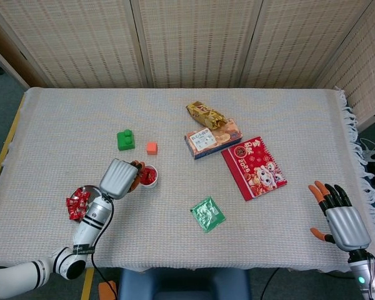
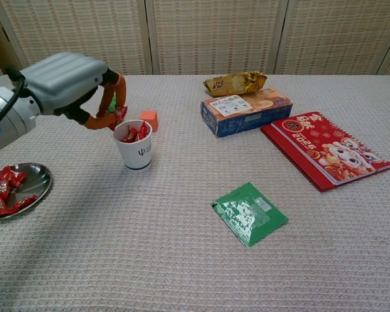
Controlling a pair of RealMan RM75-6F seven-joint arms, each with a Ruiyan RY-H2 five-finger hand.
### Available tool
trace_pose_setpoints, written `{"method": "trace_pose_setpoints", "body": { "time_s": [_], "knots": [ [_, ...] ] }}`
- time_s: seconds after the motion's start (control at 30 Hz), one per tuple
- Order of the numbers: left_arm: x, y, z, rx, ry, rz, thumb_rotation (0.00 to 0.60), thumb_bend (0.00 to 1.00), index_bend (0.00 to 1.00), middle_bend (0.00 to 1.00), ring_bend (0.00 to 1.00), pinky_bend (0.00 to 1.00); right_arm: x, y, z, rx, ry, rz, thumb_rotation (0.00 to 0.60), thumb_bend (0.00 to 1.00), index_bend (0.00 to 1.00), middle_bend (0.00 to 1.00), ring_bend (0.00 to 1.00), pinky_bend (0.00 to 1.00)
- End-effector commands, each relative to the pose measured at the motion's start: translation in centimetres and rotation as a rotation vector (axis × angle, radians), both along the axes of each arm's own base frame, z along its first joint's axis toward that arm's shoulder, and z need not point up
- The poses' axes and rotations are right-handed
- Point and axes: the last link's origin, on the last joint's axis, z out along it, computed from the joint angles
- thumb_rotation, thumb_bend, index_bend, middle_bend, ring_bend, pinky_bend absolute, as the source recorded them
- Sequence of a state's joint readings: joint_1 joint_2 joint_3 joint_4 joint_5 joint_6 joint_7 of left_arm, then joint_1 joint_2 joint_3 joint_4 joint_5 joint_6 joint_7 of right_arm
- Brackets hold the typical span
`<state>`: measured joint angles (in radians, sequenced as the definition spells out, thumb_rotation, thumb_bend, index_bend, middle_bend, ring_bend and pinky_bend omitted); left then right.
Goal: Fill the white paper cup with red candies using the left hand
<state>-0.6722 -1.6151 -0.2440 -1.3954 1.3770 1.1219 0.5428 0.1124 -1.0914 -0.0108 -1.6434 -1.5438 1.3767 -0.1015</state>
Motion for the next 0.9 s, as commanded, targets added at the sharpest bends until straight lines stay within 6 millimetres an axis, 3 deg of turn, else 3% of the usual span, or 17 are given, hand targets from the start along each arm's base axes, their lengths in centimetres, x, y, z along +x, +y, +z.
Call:
{"method": "trace_pose_setpoints", "body": {
  "time_s": [0.03, 0.43, 0.77, 0.9],
  "knots": [
    [0.4, 0.5, -0.9, -0.003, 0.016, 0.005, 0.600, 0.41, 0.63, 0.66, 0.81, 1.00, 0.0, 0.0, 0.1, -0.003, -0.001, -0.001, 0.600, 0.06, 0.00, 0.00, 0.00, 0.00],
    [0.6, 0.9, -3.9, -0.030, 0.056, -0.003, 0.600, 0.41, 0.60, 0.63, 0.81, 1.00, -0.1, -0.1, 0.3, -0.006, -0.008, -0.001, 0.600, 0.06, 0.00, 0.00, 0.00, 0.00],
    [1.3, 1.0, -4.3, -0.026, 0.058, -0.033, 0.600, 0.41, 0.26, 0.35, 0.80, 1.00, -0.1, 0.0, 0.4, -0.010, -0.012, 0.001, 0.600, 0.06, 0.00, 0.00, 0.00, 0.00],
    [1.1, 1.0, -4.1, -0.037, 0.063, -0.024, 0.600, 0.41, 0.20, 0.29, 0.79, 1.00, -0.1, 0.0, 0.5, -0.012, -0.013, 0.003, 0.600, 0.06, 0.00, 0.00, 0.00, 0.00]
  ]
}}
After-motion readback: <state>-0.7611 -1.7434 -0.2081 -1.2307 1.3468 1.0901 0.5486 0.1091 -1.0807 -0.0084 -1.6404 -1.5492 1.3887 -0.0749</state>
